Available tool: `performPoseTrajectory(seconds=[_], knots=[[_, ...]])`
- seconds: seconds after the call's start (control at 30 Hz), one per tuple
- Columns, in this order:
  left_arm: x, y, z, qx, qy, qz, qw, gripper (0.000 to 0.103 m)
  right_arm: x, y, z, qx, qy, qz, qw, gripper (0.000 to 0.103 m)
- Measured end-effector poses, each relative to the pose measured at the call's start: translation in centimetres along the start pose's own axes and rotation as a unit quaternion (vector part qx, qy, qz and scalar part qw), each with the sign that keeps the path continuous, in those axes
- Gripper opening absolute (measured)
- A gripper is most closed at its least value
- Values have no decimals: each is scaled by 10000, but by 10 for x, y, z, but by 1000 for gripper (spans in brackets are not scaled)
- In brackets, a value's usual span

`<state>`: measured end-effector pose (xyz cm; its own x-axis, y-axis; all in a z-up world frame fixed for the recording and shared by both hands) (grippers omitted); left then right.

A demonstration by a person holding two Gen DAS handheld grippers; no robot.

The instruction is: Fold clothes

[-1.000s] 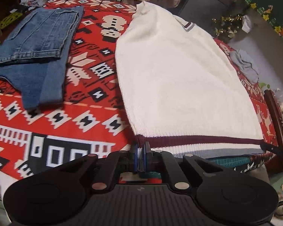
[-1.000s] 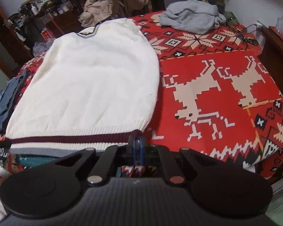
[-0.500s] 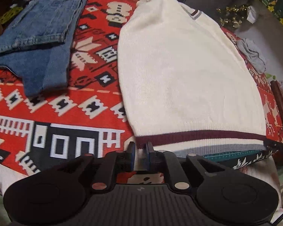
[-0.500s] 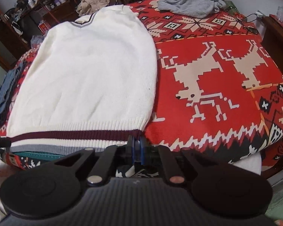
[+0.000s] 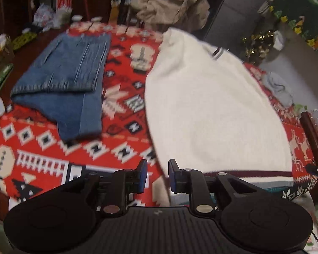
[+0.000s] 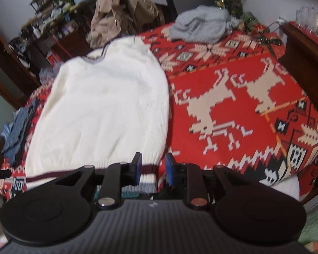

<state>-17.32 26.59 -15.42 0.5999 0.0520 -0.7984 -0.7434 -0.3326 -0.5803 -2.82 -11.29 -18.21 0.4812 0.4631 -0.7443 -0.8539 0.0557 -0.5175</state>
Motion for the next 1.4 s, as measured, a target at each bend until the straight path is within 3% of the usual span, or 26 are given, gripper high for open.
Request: performPoseTrajectory(seconds=[0.13, 0.27, 0.43, 0.77, 1.0, 1.17, 1.4], knots=[[-5, -15, 0, -11, 42, -174, 9998, 25, -8, -23, 10, -14, -192, -233, 9995, 31], [-6, -25, 0, -51, 104, -313, 9994, 26, -13, -49, 23, -115, -278, -510, 9982, 40], [2, -37, -1, -153, 304, -442, 9984, 33, -8, -68, 28, -130, -253, -604, 9978, 48], [62, -61, 23, -333, 79, -328, 9989, 33, 67, -84, -1, 35, 305, -261, 9992, 48], [99, -86, 31, -149, 28, -165, 9997, 32, 105, -101, 5, -195, 378, -233, 9988, 44], [119, -106, 32, -37, 4, -151, 9999, 32, 141, -136, 17, -318, 310, -238, 9987, 30], [147, -140, 31, 49, 20, -105, 9999, 32, 197, -197, 40, -489, 79, -368, 9981, 30]])
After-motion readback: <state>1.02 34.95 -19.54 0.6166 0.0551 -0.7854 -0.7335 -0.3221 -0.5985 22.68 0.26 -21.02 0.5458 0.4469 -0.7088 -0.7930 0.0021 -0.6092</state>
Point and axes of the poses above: each gripper's, at about its wrist camera, not at the fingertips, and x roughly the way its jaws point, z to its left, y to its underside, the point moved 8 cm from there along x, roughly the way its jaws point, and after that the axes turned 8 degrees about x, right-handed, at the moved point
